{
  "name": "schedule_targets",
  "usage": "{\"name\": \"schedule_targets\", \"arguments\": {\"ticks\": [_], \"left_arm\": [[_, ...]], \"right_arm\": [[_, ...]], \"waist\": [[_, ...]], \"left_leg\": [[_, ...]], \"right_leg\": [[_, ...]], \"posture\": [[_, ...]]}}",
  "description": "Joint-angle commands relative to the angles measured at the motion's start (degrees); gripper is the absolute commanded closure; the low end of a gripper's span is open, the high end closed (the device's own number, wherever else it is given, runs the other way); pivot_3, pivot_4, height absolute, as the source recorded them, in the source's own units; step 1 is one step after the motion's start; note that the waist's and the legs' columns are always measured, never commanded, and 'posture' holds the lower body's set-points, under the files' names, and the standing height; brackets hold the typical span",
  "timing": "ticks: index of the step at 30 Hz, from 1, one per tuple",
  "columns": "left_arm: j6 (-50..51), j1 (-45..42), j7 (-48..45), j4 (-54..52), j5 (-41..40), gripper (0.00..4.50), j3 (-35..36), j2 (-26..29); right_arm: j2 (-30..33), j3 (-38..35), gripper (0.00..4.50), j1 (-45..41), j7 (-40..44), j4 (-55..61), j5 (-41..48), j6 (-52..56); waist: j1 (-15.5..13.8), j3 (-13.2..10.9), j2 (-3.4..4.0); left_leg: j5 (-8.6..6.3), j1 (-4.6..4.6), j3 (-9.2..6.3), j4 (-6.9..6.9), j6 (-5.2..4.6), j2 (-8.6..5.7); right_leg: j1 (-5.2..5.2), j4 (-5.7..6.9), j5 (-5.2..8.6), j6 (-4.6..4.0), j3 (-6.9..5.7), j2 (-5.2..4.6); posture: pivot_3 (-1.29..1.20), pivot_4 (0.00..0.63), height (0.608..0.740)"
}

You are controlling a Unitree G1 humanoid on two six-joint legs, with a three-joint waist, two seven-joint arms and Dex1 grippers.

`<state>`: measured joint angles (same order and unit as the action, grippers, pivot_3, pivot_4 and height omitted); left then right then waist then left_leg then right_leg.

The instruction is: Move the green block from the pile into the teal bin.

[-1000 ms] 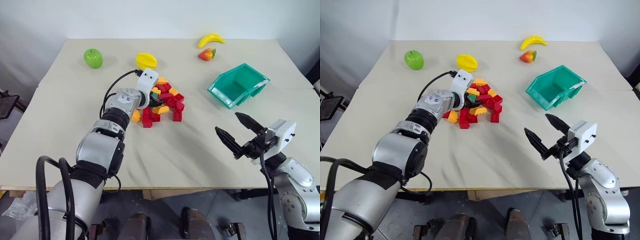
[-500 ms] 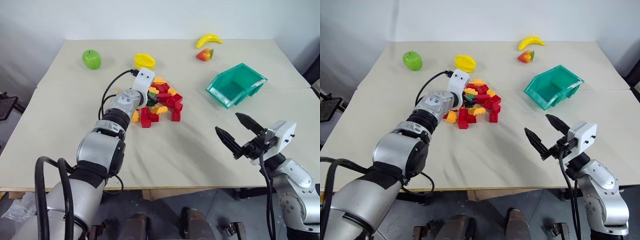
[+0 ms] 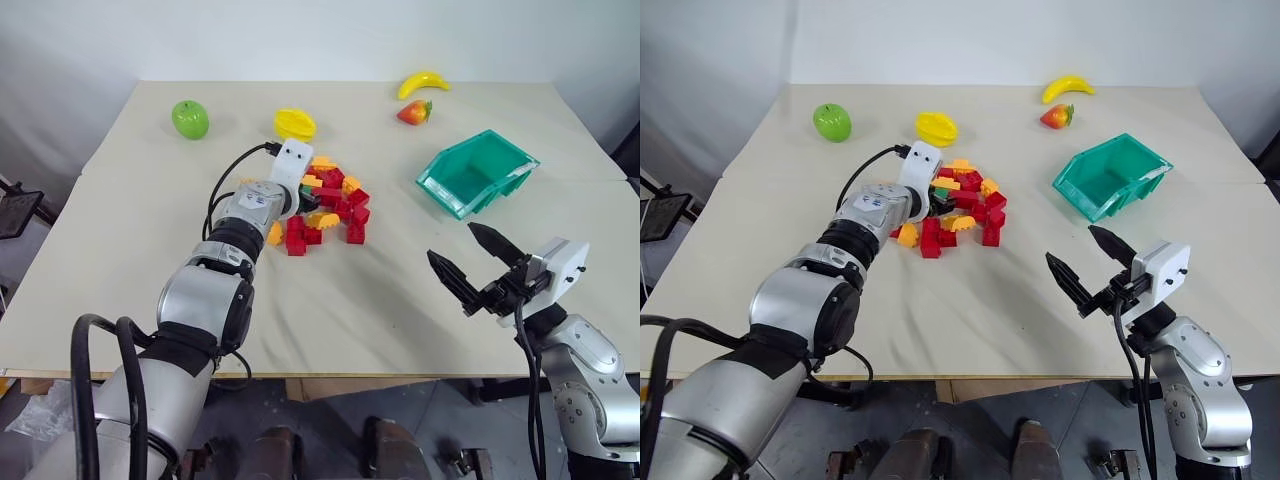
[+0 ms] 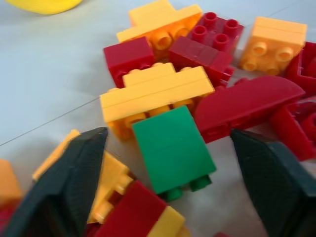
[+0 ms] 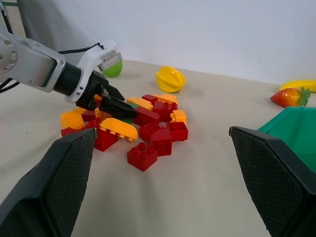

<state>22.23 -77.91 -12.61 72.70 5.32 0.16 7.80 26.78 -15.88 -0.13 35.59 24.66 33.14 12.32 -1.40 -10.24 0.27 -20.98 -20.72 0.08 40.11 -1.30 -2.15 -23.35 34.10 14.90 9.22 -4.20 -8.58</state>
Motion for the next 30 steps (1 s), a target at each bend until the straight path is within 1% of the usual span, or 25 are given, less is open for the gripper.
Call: {"name": "schedule_targets", "arguments": {"ticks": [1,5,7,9,11,15,18,19,20,26,27,30], "left_arm": [[1.8,2.9,-2.5,3.1,2.3,1.76,-1.9,0.5],[-0.8,3.4,-3.4,2.5,2.1,2.88,-1.3,1.7],[-1.7,3.4,-4.6,2.2,1.5,2.92,-0.6,2.5],[-4.5,3.6,-5.7,1.6,0.7,2.92,0.3,3.2],[-9.0,3.9,-8.8,0.7,-0.1,2.92,1.1,4.6],[-11.2,4.4,-15.8,0.0,-0.7,2.92,1.4,7.5],[-11.7,4.6,-15.7,-0.4,-0.6,2.92,1.4,9.3],[-11.6,4.7,-15.8,-0.4,-0.4,2.16,1.3,9.9],[-12.0,4.8,-15.9,-0.5,-0.5,1.94,1.4,10.1],[-12.1,5.6,-16.4,-0.3,0.6,0.10,-0.1,9.8],[-12.3,5.8,-16.6,-0.4,1.1,0.04,-0.7,9.5],[-11.7,5.9,-14.4,-0.1,2.5,0.04,-1.8,9.5]], "right_arm": [[0.0,-0.9,0.00,-0.2,-0.6,2.8,0.6,-1.1],[0.0,-1.4,0.00,0.0,-0.6,2.7,0.8,-1.2],[0.0,-1.3,0.00,-0.1,-0.7,2.8,0.8,-1.2],[-0.2,-1.0,0.00,-0.2,-0.8,2.7,0.6,-1.2],[-0.5,-0.7,0.00,-0.2,-0.8,2.4,0.4,-1.5],[-1.3,-0.2,0.00,0.1,-0.9,2.5,0.0,-1.6],[-1.6,0.1,0.00,0.3,-1.0,2.7,0.0,-1.4],[-1.8,0.1,0.00,0.2,-1.0,2.7,-0.1,-1.4],[-1.9,0.2,0.00,0.2,-1.0,2.6,-0.2,-1.5],[-2.5,0.8,0.00,0.2,-1.1,2.6,-0.5,-1.5],[-2.4,0.7,0.00,0.1,-1.0,2.7,-0.5,-1.5],[-2.2,0.3,0.00,0.2,-1.0,2.7,-0.2,-1.5]], "waist": [[0.0,0.0,0.00],[0.3,0.0,0.00],[0.3,0.0,0.00],[0.2,0.0,-0.01],[0.2,0.0,-0.01],[0.3,0.0,-0.01],[0.2,0.0,-0.02],[0.2,0.0,-0.03],[0.2,0.0,-0.03],[0.0,0.0,-0.05],[0.0,0.0,-0.05],[0.0,0.0,-0.05]], "left_leg": [[0.00,0.04,0.04,-0.02,0.00,0.00],[0.00,0.20,0.20,-0.11,0.00,0.03],[0.00,0.28,0.28,-0.15,0.00,0.05],[0.00,0.28,0.30,-0.14,0.00,0.05],[0.00,0.27,0.31,-0.13,0.00,0.04],[-0.01,0.20,0.37,-0.14,0.00,0.05],[-0.01,0.18,0.38,-0.13,0.00,0.04],[-0.01,0.18,0.38,-0.13,0.00,0.04],[-0.01,0.17,0.38,-0.13,-0.01,0.04],[-0.02,0.14,0.35,-0.10,-0.03,0.03],[-0.02,0.13,0.35,-0.10,-0.04,0.03],[-0.02,0.13,0.35,-0.11,-0.03,0.03]], "right_leg": [[0.01,0.00,0.00,0.00,0.03,0.00],[0.04,0.04,0.00,0.00,0.16,0.01],[0.04,0.06,0.00,0.00,0.23,0.02],[0.04,0.07,0.00,0.00,0.25,0.02],[0.02,0.07,0.00,0.00,0.28,0.02],[-0.11,0.09,0.00,0.00,0.32,0.03],[-0.11,0.09,0.00,0.00,0.32,0.03],[-0.11,0.09,0.00,0.00,0.32,0.03],[-0.11,0.09,0.00,0.00,0.32,0.03],[-0.10,0.08,0.00,0.00,0.32,0.02],[-0.11,0.08,0.00,0.00,0.32,0.02],[-0.11,0.08,0.00,0.00,0.32,0.02]], "posture": [[0.00,0.150,0.740],[0.00,0.150,0.740],[0.00,0.150,0.740],[0.00,0.150,0.740],[0.00,0.150,0.740],[0.00,0.150,0.740],[0.00,0.150,0.740],[0.00,0.150,0.740],[0.00,0.150,0.740],[0.00,0.150,0.740],[0.00,0.150,0.740],[0.00,0.150,0.740]]}}
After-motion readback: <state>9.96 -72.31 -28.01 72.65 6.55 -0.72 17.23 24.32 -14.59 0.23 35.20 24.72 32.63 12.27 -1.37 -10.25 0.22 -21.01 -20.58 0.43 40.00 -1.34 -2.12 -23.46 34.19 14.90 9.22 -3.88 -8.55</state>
